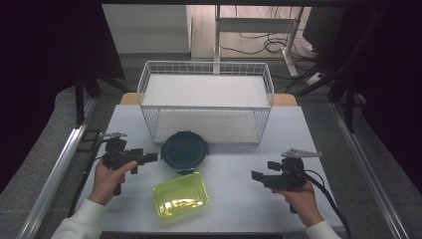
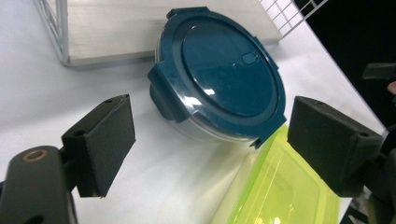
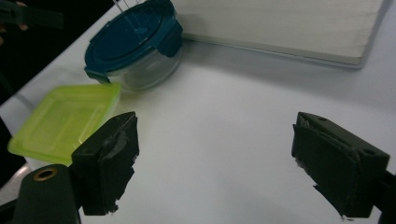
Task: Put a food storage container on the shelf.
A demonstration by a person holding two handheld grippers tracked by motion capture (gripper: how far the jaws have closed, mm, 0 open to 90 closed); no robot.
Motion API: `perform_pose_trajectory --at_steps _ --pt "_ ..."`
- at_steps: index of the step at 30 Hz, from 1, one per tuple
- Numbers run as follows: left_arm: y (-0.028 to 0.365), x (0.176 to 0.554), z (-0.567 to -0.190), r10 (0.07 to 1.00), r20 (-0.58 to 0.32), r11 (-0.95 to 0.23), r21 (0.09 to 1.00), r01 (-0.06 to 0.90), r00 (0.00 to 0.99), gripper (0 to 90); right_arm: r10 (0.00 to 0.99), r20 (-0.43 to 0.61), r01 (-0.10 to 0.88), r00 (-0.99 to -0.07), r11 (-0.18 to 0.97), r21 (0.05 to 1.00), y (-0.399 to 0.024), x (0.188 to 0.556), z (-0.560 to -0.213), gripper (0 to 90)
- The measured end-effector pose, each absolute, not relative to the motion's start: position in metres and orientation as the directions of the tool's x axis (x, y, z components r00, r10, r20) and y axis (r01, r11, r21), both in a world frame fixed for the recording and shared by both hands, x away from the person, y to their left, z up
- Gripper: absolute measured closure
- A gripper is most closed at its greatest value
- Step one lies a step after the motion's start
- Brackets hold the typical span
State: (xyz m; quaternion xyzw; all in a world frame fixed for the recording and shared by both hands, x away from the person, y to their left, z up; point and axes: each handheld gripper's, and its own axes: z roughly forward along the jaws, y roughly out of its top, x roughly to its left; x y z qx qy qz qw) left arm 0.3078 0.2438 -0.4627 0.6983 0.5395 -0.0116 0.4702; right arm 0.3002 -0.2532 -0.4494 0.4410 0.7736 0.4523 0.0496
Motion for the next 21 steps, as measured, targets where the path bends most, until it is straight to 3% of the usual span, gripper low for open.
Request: perform_pose_trajectory --at_steps 21 --pt "0.233 0.338 -0.485 0.689 -0.622 0.065 0.565 0.822 0.373 13.7 0.634 0.520 0.766 -0.572 0.185 0.616 -0.162 0.367 -0.472 14.4"
